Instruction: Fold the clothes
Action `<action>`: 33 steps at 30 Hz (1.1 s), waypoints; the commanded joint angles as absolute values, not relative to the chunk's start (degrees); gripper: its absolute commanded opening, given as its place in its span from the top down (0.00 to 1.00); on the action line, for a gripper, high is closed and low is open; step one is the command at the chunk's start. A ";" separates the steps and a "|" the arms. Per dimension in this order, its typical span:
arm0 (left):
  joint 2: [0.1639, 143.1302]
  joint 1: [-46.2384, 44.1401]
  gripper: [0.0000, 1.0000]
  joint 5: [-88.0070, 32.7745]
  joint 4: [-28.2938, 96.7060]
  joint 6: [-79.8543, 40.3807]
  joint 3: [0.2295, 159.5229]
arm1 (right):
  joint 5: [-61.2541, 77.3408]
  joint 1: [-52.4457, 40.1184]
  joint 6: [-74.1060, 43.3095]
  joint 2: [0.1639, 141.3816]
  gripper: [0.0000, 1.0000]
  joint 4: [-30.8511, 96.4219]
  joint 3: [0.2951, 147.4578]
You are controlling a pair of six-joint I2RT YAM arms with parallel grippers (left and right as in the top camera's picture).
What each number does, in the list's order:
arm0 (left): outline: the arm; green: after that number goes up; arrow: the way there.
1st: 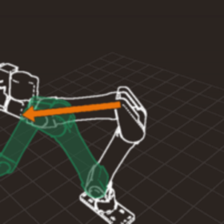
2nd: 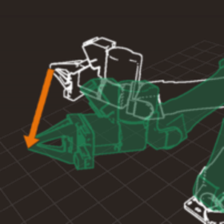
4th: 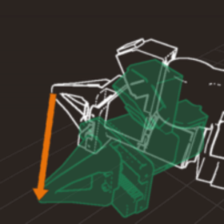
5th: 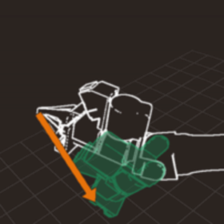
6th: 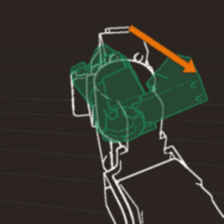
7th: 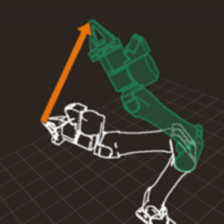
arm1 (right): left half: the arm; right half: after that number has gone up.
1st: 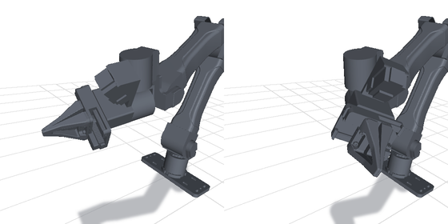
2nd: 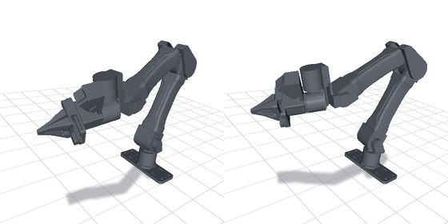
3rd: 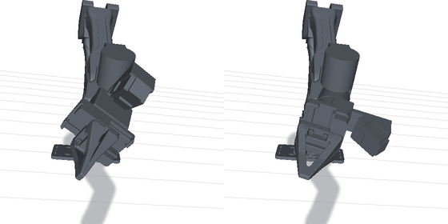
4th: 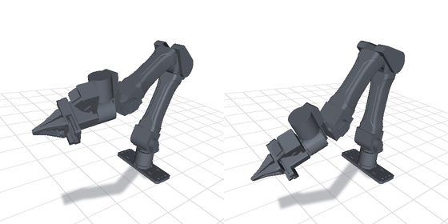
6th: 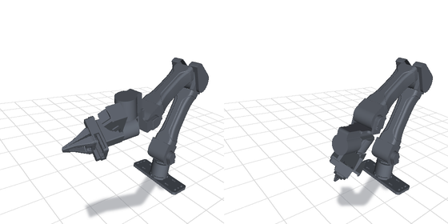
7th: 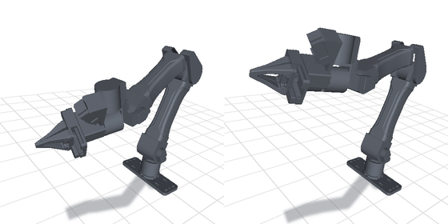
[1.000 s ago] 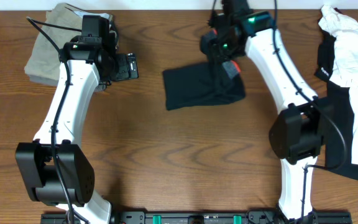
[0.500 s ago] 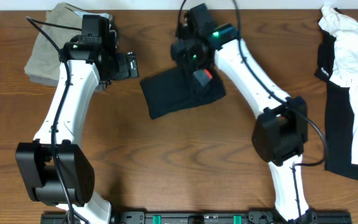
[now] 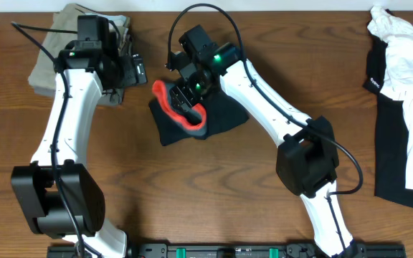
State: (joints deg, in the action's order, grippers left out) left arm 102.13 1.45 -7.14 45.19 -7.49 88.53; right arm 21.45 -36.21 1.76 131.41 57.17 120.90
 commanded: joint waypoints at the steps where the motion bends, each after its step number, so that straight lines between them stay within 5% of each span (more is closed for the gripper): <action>1: 103.00 2.11 0.02 -6.87 45.25 -7.18 88.07 | 25.36 -36.07 3.73 131.04 0.25 57.01 121.99; 12: 103.00 3.20 0.02 -6.85 45.41 -7.14 88.07 | 14.39 -36.47 2.42 132.70 0.26 58.15 121.97; 15: 103.00 3.22 0.02 -6.83 45.52 -7.14 88.07 | 14.39 -37.91 2.42 134.08 0.39 59.05 121.95; 22: 103.00 4.05 0.02 -6.61 45.34 -7.14 88.07 | 14.96 -42.59 1.58 136.22 0.98 58.63 121.82; 33: 103.00 7.86 0.02 -6.66 45.54 -7.16 88.07 | 16.64 -46.26 -3.22 139.74 0.99 53.15 121.82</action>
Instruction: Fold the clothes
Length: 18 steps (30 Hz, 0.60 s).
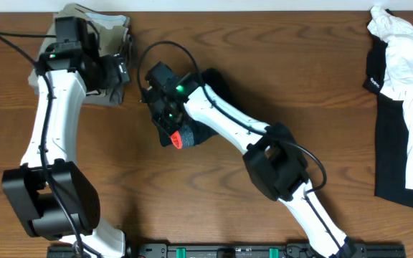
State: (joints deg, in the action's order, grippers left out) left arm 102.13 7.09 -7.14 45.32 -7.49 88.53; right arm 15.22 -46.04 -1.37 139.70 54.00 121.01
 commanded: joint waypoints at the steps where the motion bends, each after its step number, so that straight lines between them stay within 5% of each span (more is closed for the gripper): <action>1: 103.00 8.05 0.02 -6.66 45.56 -7.18 88.07 | 17.43 -46.24 -3.31 139.74 0.99 52.42 121.82; 10: 103.00 8.12 0.02 -6.68 46.24 -7.18 88.07 | 17.61 -42.74 -4.05 135.15 0.98 51.96 124.81; 12: 103.00 8.12 0.02 -7.35 46.89 -7.20 88.07 | 17.41 -40.99 -4.05 132.55 0.87 52.71 125.95; 15: 103.00 8.08 0.02 -11.99 48.51 -7.18 87.92 | 16.32 -37.45 -4.82 128.49 0.50 53.56 126.50; 18: 103.00 7.73 0.02 -17.82 50.04 -7.16 87.02 | 13.78 -32.82 -6.81 125.62 0.31 54.78 126.50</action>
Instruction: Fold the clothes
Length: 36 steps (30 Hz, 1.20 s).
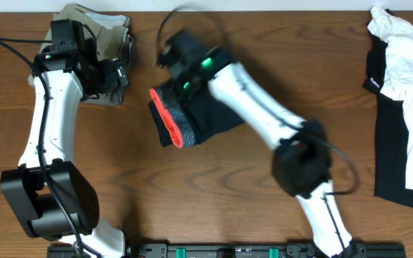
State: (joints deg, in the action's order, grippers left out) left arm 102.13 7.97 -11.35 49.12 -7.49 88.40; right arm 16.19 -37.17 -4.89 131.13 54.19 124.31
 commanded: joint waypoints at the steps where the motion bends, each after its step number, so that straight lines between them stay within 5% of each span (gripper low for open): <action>1: 103.00 7.49 0.02 -19.29 50.30 -7.16 86.39 | 13.28 -31.03 -7.31 125.08 0.28 55.35 126.50; 15: 103.00 -1.61 0.02 -24.62 43.79 -7.64 74.52 | 13.32 -14.31 -8.34 124.99 0.15 64.49 126.30; 36: 108.71 -7.55 0.02 -11.51 29.78 -17.15 66.70 | 12.62 -13.13 -8.12 124.99 0.12 65.80 126.30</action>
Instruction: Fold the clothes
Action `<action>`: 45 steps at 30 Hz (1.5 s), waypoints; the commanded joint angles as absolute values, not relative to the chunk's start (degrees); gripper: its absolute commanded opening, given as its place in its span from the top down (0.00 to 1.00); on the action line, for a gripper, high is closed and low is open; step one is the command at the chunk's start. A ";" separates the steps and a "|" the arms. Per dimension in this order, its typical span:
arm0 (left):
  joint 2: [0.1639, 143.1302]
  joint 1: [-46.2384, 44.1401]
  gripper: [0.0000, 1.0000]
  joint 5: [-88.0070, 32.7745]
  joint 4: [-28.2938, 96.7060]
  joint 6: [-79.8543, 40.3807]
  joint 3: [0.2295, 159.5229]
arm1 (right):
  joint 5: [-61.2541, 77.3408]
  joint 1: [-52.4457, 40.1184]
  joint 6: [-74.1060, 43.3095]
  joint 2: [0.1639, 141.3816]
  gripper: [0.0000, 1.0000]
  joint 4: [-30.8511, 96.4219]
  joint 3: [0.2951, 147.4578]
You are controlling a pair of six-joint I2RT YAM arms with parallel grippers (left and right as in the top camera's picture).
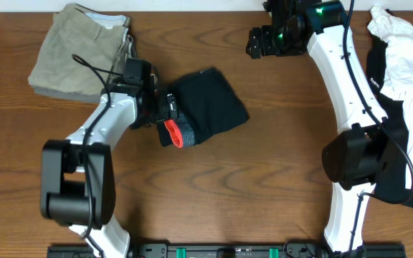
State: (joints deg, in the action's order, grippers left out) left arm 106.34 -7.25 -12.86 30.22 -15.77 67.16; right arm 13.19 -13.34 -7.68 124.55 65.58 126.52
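A folded black garment (210, 106) with a red and grey waistband (176, 133) at its lower left corner lies in the middle of the table. My left gripper (168, 107) sits at the garment's left edge, its fingers apart and touching or nearly touching the cloth. Far off at the back of the table, my right gripper (255, 43) hangs open and holds nothing. A folded khaki garment (77, 50) rests at the back left.
A loose heap of white and black clothes (404, 79) lies along the right edge, partly under the right arm's base. The left arm's cable (95, 68) trails over the khaki garment. Bare wood (206, 193) shows in front of the black garment.
My right gripper has left the black garment and now sits at the back right of centre. My left gripper has come from the khaki garment to the black garment's left edge.
First my right gripper was on the black garment with its red waistband spread out, while my left gripper stayed by the khaki garment. Then the right gripper pressed at the garment's left end. Later the garment lay folded, and now the right gripper is away and the left one beside it.
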 commanded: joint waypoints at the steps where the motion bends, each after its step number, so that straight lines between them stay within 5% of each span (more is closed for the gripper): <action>1: 109.51 -7.77 0.02 -11.73 29.34 -17.34 66.70 | 12.14 -13.13 -8.12 124.99 0.12 65.80 126.30; 9: 111.57 -8.19 0.02 -16.27 25.08 -20.93 66.70 | 11.77 -13.13 -8.12 124.99 0.12 65.76 126.30; 13: 111.57 -8.23 0.27 -16.27 23.86 -25.36 66.70 | 11.77 -13.13 -8.12 125.03 0.12 65.63 126.30; 20: 111.57 -8.62 0.46 -16.27 23.68 -28.40 66.70 | 11.77 -13.04 -8.12 125.03 0.11 65.60 126.30; 24: 111.57 -8.82 0.94 -16.29 22.22 -28.42 66.70 | 11.79 -13.04 -8.12 125.03 0.11 65.71 126.30; 45: 97.30 -2.68 0.94 -22.57 9.30 -35.51 70.50 | 8.80 -11.33 -8.12 125.03 0.12 66.74 126.30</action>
State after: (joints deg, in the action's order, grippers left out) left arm 101.82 -4.34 -22.37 11.75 -31.73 67.72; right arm 9.43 -12.38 -7.68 124.55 66.54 126.52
